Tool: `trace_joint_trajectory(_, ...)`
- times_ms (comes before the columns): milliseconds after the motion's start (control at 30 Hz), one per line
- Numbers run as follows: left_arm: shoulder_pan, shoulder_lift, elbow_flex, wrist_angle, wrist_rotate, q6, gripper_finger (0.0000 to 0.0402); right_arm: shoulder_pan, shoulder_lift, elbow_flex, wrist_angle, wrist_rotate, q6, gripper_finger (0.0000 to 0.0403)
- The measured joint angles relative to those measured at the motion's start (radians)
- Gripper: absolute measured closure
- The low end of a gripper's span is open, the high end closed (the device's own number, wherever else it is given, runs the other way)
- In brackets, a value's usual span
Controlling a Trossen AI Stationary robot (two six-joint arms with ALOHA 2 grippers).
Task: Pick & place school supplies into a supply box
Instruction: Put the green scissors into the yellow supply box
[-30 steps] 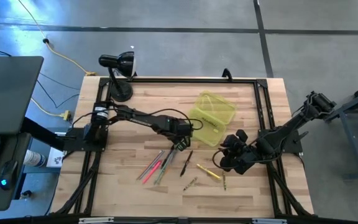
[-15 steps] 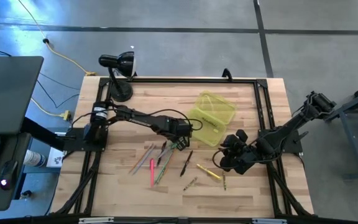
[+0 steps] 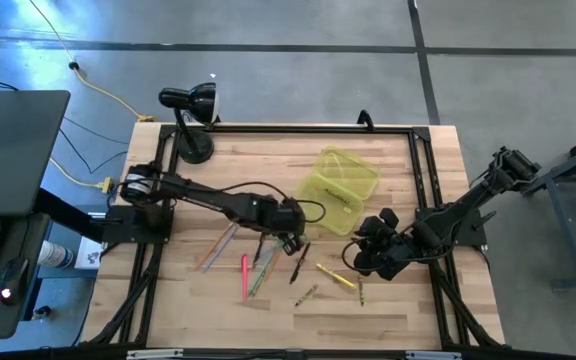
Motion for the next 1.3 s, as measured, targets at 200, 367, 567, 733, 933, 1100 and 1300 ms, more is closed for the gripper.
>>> trace_joint_trajectory(200, 0.029, -0.008, 0.123, 0.016, -0.022, 0.270, 0.0384, 0.001, 0.000, 0.000, -0.010, -0.036, -0.005, 0.0329)
trace_joint_trajectory(367, 0.078, 0.014, 0.260, 0.071, 0.004, 0.651, 0.0387, 0.037, 0.000, -0.001, -0.024, -0.147, 0.006, 0.0329)
trace_joint_trajectory(567, 0.155, 0.097, 0.367, 0.181, 0.042, 0.917, 0.0387, 0.113, 0.000, -0.001, -0.030, -0.099, 0.092, 0.0329)
trace_joint_trajectory(733, 0.211, 0.184, 0.387, 0.286, 0.064, 0.957, 0.0387, 0.182, 0.000, -0.001, -0.031, -0.056, 0.164, 0.0329)
trace_joint_trajectory(933, 0.252, 0.218, 0.388, 0.363, 0.075, 0.993, 0.0387, 0.250, 0.000, -0.001, -0.030, -0.055, 0.214, 0.0329)
trace_joint_trajectory(1100, 0.255, 0.216, 0.388, 0.373, 0.101, 0.999, 0.0387, 0.279, 0.000, -0.001, -0.024, -0.015, 0.213, 0.0329)
trace_joint_trajectory(1300, 0.246, 0.257, 0.388, 0.397, 0.144, 1.002, 0.0387, 0.302, 0.000, -0.001, -0.024, -0.017, 0.205, 0.0329)
